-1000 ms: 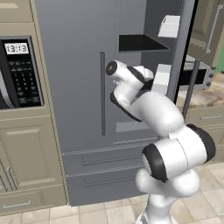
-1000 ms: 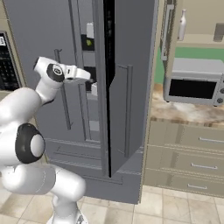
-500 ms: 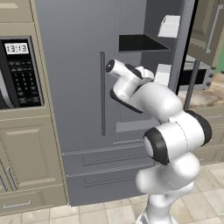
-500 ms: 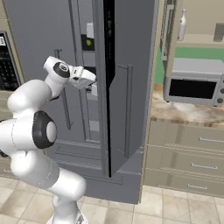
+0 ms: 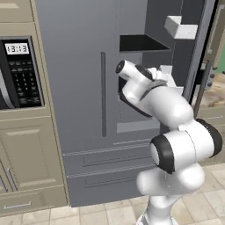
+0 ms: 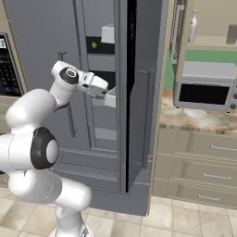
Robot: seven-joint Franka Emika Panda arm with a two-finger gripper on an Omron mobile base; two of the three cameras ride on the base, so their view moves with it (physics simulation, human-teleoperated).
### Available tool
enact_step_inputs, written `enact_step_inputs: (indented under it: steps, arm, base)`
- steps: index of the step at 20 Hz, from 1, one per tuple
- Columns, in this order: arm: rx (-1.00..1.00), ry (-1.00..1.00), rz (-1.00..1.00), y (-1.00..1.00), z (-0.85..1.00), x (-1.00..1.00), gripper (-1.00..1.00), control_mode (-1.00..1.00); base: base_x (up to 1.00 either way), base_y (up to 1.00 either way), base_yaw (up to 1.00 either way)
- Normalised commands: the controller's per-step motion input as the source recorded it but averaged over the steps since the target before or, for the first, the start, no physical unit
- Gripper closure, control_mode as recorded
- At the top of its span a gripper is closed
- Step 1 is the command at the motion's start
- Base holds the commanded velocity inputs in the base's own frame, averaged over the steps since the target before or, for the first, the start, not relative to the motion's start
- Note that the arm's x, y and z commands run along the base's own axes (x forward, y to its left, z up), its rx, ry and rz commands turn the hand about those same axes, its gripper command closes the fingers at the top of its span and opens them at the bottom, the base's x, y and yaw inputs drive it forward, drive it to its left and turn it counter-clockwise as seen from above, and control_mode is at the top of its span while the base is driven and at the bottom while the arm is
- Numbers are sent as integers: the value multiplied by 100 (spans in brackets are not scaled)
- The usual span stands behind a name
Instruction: There is a bowl on the dining counter. Grab a lemon wedge from the fridge and place it in the bowl. Then get the liquor bottle and glass cup from the cabinet and place them next to the bowl.
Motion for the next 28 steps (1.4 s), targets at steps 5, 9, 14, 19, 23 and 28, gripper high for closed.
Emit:
enact_step_inputs:
  steps: [5,9,14,19,23,28]
  arm:
    - [-2,-4,-11,-100,0,-100,-100,-100]
    - [0,-8,-4,-57,7,-85,-100,-100]
    - [4,-7,17,84,29,-55,-100,-100]
    - [11,0,26,100,26,-35,-100,-100]
    - [14,-2,26,96,12,-26,-100,-100]
    - [13,-13,23,79,0,-16,-100,-100]
  base:
    - [0,0,0]
    - [0,0,0]
    - [0,0,0]
    - [0,0,0]
    - [0,0,0]
    - [0,0,0]
